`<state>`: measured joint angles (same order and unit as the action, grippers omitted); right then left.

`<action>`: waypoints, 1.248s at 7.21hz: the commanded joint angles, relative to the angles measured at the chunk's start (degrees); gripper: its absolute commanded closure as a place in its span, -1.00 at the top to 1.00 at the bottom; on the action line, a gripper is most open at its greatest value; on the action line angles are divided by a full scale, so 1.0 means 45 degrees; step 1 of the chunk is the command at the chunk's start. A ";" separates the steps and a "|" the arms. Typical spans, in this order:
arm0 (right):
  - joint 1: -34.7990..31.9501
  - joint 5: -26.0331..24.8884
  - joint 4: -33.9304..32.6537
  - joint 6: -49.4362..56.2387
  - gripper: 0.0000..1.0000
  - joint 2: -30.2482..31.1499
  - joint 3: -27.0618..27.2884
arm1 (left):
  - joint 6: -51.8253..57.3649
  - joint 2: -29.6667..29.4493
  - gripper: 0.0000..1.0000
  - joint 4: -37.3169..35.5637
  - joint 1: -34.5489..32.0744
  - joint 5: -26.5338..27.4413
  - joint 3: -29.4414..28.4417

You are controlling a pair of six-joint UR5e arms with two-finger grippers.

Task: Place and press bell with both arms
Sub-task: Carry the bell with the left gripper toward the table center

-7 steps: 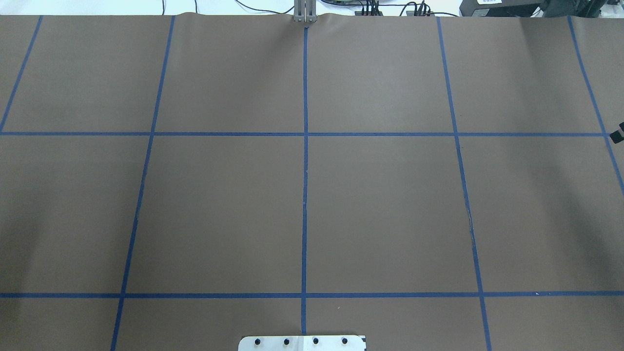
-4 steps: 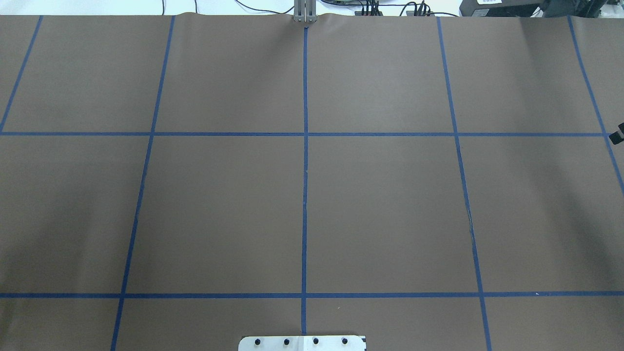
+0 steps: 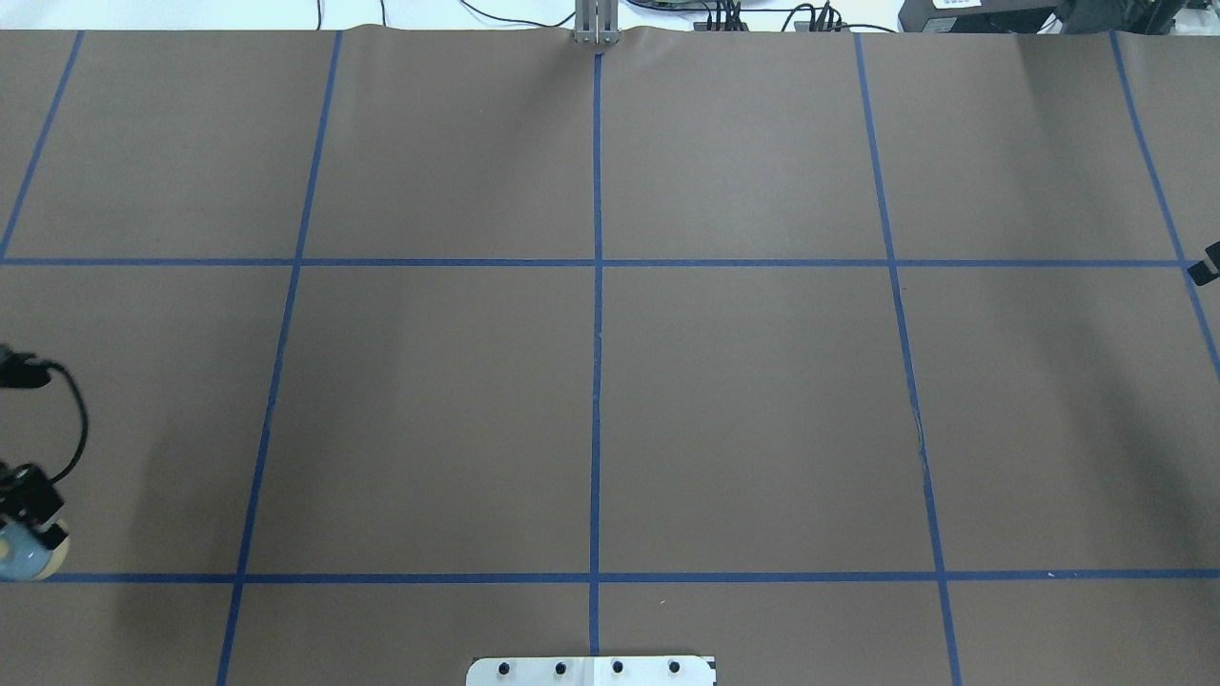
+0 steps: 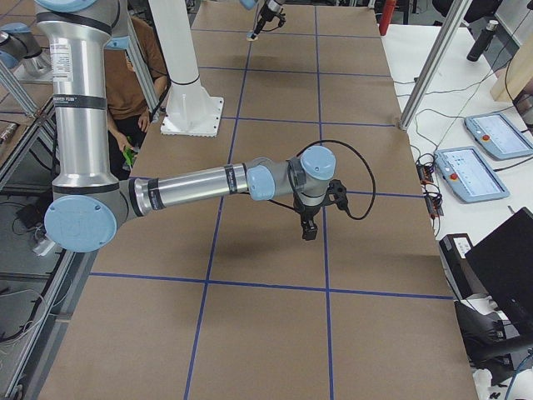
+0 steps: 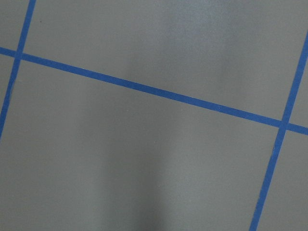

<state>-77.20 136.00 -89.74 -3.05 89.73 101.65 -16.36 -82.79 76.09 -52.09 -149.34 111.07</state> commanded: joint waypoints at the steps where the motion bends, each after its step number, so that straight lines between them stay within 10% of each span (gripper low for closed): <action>1: 0.0007 -0.0026 0.0000 0.0014 1.00 0.0000 -0.0010 | -0.0229 -0.5287 -0.87 -0.4096 -0.0338 0.0802 -0.0904; 5: 0.0261 -0.0046 0.0000 -0.0005 1.00 -0.0019 -0.0049 | -0.3756 -1.2973 -0.86 -0.4628 0.1257 0.0803 -0.6500; 9: 0.0281 -0.0046 0.0000 -0.0005 1.00 0.0000 -0.0050 | -0.8977 -1.5700 -0.79 0.2132 0.2706 0.1519 -1.2428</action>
<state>-75.96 135.79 -89.73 -3.08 89.72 101.46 -52.02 -150.05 80.38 -41.78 -144.88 61.67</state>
